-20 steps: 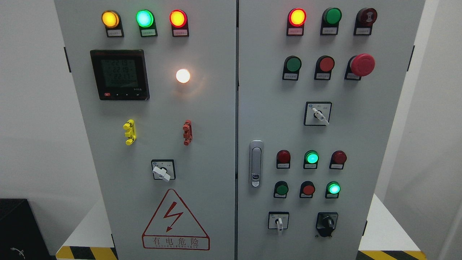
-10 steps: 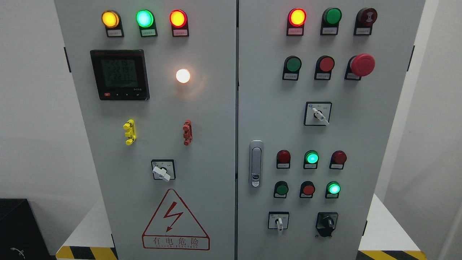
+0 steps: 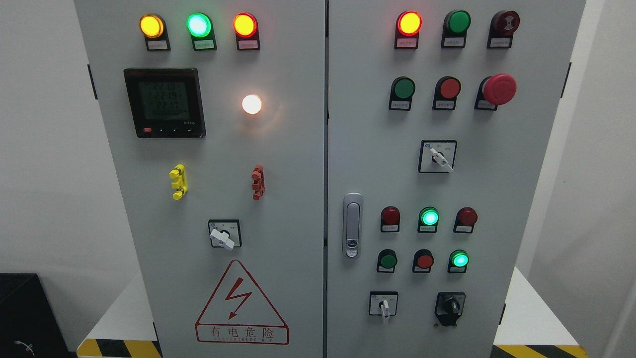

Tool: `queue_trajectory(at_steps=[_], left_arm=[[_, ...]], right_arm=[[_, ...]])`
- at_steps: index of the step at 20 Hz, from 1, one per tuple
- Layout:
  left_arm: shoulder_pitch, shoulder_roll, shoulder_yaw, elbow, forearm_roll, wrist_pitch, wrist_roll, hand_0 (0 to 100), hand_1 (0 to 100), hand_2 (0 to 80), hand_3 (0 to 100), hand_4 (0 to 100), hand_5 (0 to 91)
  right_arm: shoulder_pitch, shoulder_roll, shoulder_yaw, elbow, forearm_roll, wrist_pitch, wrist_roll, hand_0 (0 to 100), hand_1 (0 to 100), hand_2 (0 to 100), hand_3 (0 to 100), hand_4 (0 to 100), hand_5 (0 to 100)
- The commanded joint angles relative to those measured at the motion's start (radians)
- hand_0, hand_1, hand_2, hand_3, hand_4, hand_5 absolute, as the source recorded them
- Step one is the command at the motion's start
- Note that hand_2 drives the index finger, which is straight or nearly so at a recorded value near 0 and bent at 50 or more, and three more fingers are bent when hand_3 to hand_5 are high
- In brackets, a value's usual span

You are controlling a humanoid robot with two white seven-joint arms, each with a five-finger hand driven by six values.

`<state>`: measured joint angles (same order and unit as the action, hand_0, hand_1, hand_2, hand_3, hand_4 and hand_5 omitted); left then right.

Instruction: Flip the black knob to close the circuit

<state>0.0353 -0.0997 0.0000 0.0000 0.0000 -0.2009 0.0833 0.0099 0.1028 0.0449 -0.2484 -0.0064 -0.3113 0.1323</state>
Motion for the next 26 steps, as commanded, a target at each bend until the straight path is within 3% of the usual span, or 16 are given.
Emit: queue_trajectory(at_steps=[1, 5, 7, 8, 9, 13, 21, 26], left_arm=[[0.0, 0.0, -0.02, 0.021, -0.021, -0.002, 0.0, 12, 56, 0.0, 0, 0, 0.0], [0.0, 0.0, -0.02, 0.021, -0.021, -0.002, 0.0, 12, 56, 0.0, 0, 0, 0.0], [0.0, 0.0, -0.021, 0.021, -0.021, -0.002, 0.0, 12, 56, 0.0, 0, 0, 0.0], [0.0, 0.0, -0.02, 0.021, -0.021, 0.0, 0.0, 12, 56, 0.0, 0, 0, 0.0], [0.0, 0.0, -0.02, 0.021, -0.021, 0.0, 0.001, 12, 56, 0.0, 0, 0, 0.0], [0.0, 0.0, -0.02, 0.021, -0.021, 0.0, 0.001, 12, 56, 0.0, 0, 0, 0.0], [0.0, 0.0, -0.02, 0.021, -0.021, 0.0, 0.0, 12, 56, 0.0, 0, 0, 0.0], [0.0, 0.0, -0.021, 0.021, -0.021, -0.002, 0.0, 12, 56, 0.0, 0, 0, 0.0]], right_arm=[[0.022, -0.018, 0.01, -0.247, 0.106, -0.005, -0.071, 0, 22, 29, 49, 36, 15], [0.031, -0.021, 0.01, -0.325, 0.198, -0.003, -0.137, 0, 23, 45, 62, 48, 35], [0.033, -0.021, 0.01, -0.362, 0.256, -0.003, -0.207, 1, 25, 55, 70, 53, 45], [0.032, -0.023, 0.01, -0.376, 0.299, -0.005, -0.262, 2, 26, 60, 73, 55, 49], [0.033, -0.023, 0.01, -0.388, 0.325, -0.006, -0.282, 4, 27, 65, 78, 60, 57], [0.05, -0.021, 0.007, -0.503, 0.426, -0.002, -0.29, 8, 29, 74, 88, 69, 70], [0.059, -0.011, -0.077, -0.747, 0.557, 0.014, -0.284, 10, 28, 78, 95, 73, 75], [0.084, -0.005, -0.111, -0.945, 0.634, 0.047, -0.234, 10, 27, 80, 97, 75, 79]])
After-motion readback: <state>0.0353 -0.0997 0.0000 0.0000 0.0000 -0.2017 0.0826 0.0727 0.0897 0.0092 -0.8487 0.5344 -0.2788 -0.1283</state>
